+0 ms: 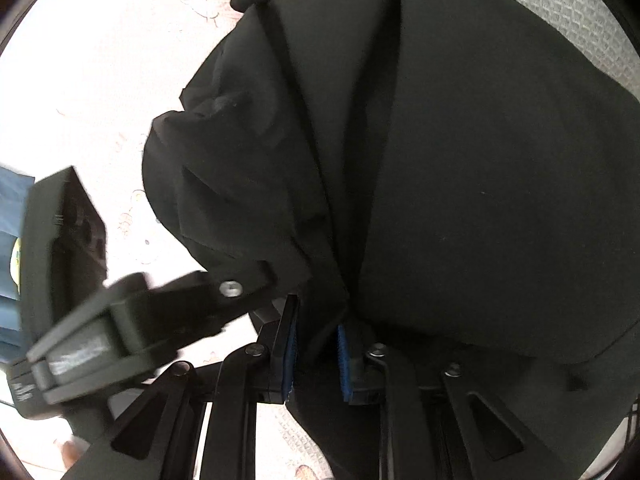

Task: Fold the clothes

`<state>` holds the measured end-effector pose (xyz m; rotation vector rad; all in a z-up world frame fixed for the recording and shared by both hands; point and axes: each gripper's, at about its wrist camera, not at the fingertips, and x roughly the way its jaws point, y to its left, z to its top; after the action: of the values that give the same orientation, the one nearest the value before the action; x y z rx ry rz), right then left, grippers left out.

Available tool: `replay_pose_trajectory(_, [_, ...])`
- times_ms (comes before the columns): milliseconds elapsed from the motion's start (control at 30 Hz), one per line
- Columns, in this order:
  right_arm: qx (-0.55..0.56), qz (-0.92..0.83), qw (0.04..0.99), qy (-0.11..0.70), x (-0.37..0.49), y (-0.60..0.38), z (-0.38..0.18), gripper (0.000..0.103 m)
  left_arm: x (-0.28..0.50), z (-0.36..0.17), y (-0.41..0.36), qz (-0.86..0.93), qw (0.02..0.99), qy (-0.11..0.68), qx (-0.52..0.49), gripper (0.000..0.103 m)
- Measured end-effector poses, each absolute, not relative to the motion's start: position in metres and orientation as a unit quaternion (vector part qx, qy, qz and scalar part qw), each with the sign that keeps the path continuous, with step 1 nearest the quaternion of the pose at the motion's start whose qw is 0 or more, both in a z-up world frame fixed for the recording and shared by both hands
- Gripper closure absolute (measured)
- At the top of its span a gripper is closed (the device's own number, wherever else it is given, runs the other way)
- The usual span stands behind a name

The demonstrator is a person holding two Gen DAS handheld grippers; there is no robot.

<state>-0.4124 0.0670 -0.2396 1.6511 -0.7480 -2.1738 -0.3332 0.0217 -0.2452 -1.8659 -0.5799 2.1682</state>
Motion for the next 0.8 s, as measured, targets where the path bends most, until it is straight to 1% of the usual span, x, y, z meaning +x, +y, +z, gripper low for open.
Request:
replay_pose_trajectory(133, [0.572,-0.764,0.157,-0.253,-0.424,0.058,-0.250,0.091,-0.337,-0.271,0.017,0.721,0.109,-0.225,-0.646,0.000])
replay_pose_trajectory(200, [0.570,-0.767,0.158,-0.249,-0.426,0.051,-0.259,0.091,-0.336,-0.275,0.020,0.726,0.118,-0.217,-0.642,0.000])
replay_pose_trajectory(300, [0.572,-0.771,0.149,-0.237,-0.418,0.051,-0.248,0.091,-0.332,-0.275,0.025,0.738,0.128,-0.195,-0.634,0.000])
replay_pose_trajectory(400, [0.574,-0.775,0.141,-0.226,-0.410,0.051,-0.236,0.091,-0.330,-0.277,0.023,0.742,0.134,-0.205,-0.625,0.000])
replay_pose_trajectory(500, [0.575,-0.779,0.132,-0.214,-0.402,0.051,-0.225,0.085,-0.330,-0.277,0.021,0.743,0.132,-0.212,-0.621,0.000])
replay_pose_trajectory(533, [0.575,-0.780,0.128,-0.208,-0.399,0.051,-0.221,0.080,-0.330,-0.276,0.021,0.744,0.130,-0.212,-0.620,0.000])
replay_pose_trajectory(567, [0.575,-0.785,0.119,-0.197,-0.398,0.047,-0.217,0.071,-0.330,-0.276,0.021,0.745,0.128,-0.213,-0.619,0.000])
replay_pose_trajectory(600, [0.573,-0.791,0.109,-0.185,-0.396,0.043,-0.212,0.066,-0.330,-0.275,0.021,0.746,0.127,-0.214,-0.617,0.000])
replay_pose_trajectory(633, [0.571,-0.798,0.095,-0.167,-0.395,0.040,-0.206,0.055,-0.330,-0.275,0.020,0.747,0.126,-0.215,-0.616,0.000])
replay_pose_trajectory(667, [0.568,-0.806,0.081,-0.144,-0.395,0.038,-0.200,0.047,-0.329,-0.275,0.020,0.748,0.126,-0.217,-0.615,0.000])
replay_pose_trajectory(767, [0.555,-0.828,0.043,-0.076,-0.383,0.047,-0.196,0.047,-0.328,-0.272,0.017,0.752,0.124,-0.221,-0.608,0.006])
replay_pose_trajectory(800, [0.550,-0.833,0.032,-0.054,-0.379,0.051,-0.197,0.047,-0.328,-0.271,0.016,0.755,0.124,-0.221,-0.605,0.009])
